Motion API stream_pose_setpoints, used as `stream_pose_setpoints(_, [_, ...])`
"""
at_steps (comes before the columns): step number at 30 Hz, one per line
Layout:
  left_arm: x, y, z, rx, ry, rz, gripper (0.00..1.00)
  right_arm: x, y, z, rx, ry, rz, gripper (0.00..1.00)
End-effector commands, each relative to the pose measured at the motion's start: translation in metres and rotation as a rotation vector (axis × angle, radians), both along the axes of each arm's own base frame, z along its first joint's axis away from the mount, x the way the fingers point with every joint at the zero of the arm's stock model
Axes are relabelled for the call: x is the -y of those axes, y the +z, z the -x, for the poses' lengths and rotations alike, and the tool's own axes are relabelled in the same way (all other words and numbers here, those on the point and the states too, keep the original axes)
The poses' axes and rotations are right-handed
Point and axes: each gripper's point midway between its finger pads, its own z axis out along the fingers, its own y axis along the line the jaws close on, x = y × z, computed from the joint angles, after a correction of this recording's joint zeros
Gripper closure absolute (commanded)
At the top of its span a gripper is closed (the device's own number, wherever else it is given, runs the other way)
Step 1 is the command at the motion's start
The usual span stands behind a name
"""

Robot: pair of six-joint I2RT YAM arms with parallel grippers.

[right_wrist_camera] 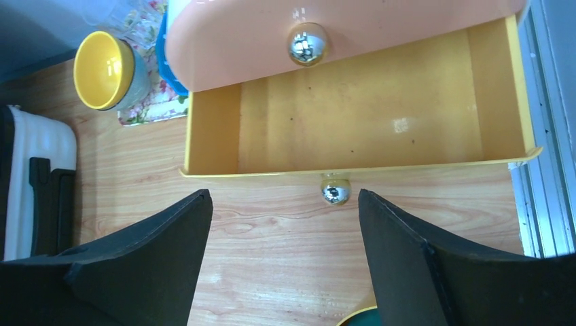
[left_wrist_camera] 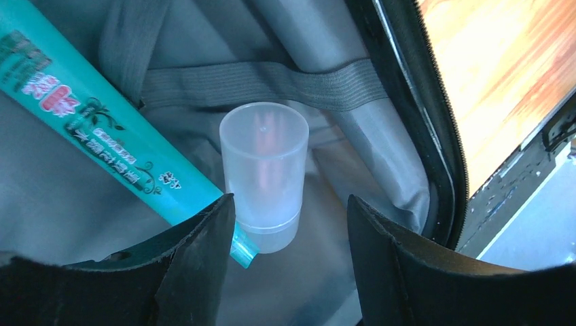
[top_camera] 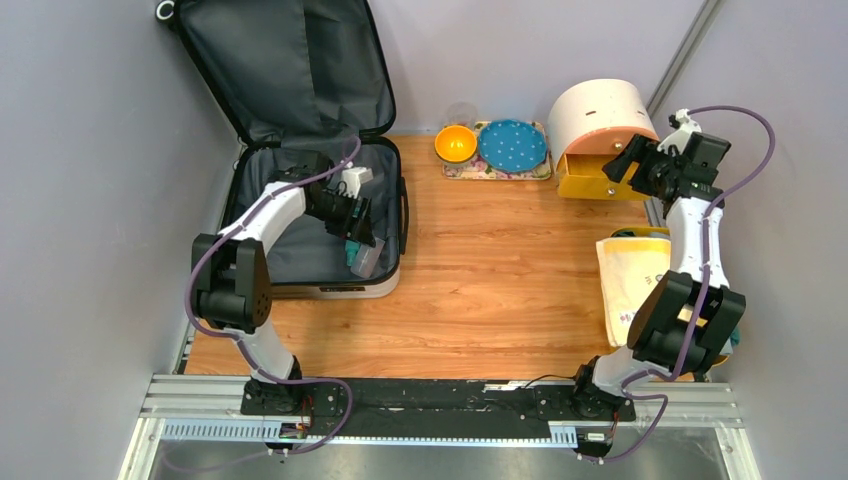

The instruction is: Open, take out, and arrange the luggage

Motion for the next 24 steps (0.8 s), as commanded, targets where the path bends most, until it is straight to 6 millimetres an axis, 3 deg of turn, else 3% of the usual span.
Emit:
stream_pose_setpoints(1, [0.005,-0.018,0.014,-0.026,-0.071,-0.037,0.3,-0.014,0.048,0.003,0.116,0.068,0.031,0.18])
stream_pose_setpoints(7, [0.014,-0.037,0.013,-0.024,-0.094,-0.073,0.3,-0.033,0.061,0.004,0.153,0.13,0.02,0.15])
stream_pose_setpoints(13, [0.018,-0.049,-0.003,-0.027,-0.051,-0.087,0.31,-0.076,0.081,0.008,0.222,0.275,0.01,0.11])
stream_pose_setpoints(15, [0.023,-0.045,-0.006,-0.03,-0.038,-0.063,0.38,-0.094,0.085,0.009,0.236,0.325,0.014,0.11])
stream_pose_setpoints(18, [0.032,-0.021,-0.005,-0.016,-0.034,0.015,0.59,-0.123,0.094,0.013,0.265,0.413,0.02,0.11])
stream_pose_setpoints(19, [0.037,-0.01,-0.004,-0.013,-0.029,0.065,0.73,-0.131,0.097,0.014,0.274,0.436,0.02,0.11])
stream_pose_setpoints(22, [0.041,0.037,-0.014,0.056,0.038,0.211,0.92,-0.163,0.104,0.019,0.294,0.525,-0.005,0.11])
stream_pose_setpoints(24, [0.041,0.073,-0.02,0.118,0.075,0.315,0.95,-0.187,0.11,0.023,0.312,0.585,-0.026,0.11])
